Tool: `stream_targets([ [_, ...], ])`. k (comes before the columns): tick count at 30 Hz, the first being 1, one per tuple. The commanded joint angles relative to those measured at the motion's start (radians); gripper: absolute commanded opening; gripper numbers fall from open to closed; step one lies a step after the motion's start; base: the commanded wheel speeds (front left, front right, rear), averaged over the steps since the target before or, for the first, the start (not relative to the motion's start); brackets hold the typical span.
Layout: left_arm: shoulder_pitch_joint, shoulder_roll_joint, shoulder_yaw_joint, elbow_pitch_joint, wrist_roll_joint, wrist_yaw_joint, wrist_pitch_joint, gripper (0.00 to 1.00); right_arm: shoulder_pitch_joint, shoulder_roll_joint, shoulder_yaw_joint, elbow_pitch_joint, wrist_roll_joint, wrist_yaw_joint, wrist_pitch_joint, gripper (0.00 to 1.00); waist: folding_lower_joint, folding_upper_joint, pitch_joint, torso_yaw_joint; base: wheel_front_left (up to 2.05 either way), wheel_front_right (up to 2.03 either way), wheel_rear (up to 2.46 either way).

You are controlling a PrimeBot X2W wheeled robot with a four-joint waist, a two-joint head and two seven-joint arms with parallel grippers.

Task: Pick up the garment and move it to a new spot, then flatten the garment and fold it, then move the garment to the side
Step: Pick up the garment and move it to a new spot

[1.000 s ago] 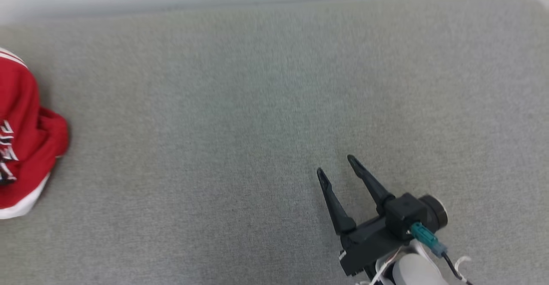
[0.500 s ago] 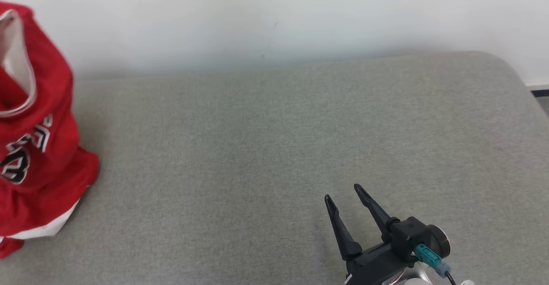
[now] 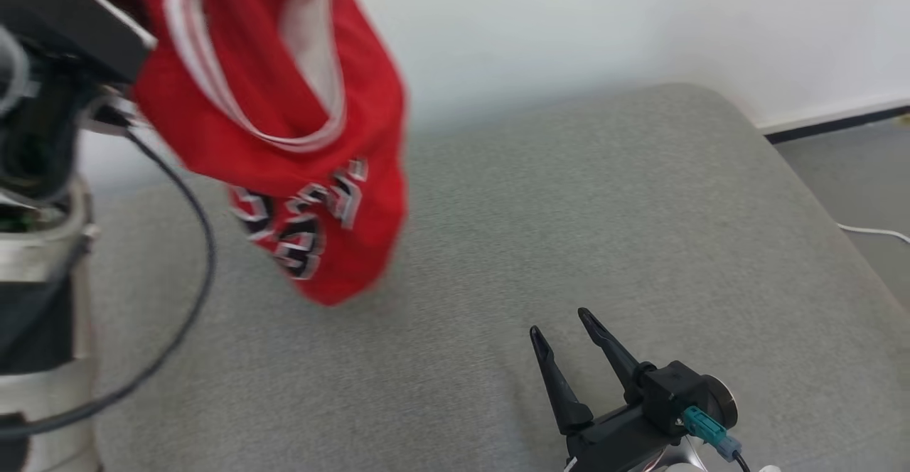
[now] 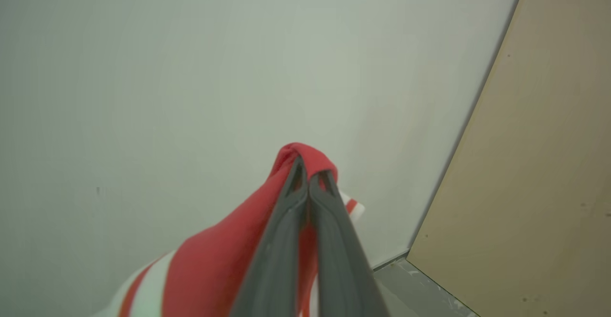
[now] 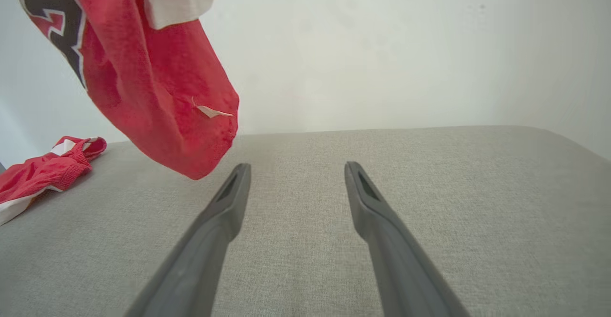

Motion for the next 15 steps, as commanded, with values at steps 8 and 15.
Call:
stream_targets([
  [8,0.144,-0.064,-0.075,0.038,-0.005,-0.018,-0.012,0.00,0.013,0.000,-0.011,-0.010,0.000,0.000,-0.005,1.00,0.0000,0.0001,0.033,-0.094,0.00,0.00,0.00],
  [15,0.322,-0.099,-0.119,0.204,0.062,-0.033,-0.149,0.00,0.015,0.000,-0.020,-0.022,-0.003,0.000,-0.004,1.00,0.0000,0.0001,0.065,-0.101,0.00,0.00,0.00],
])
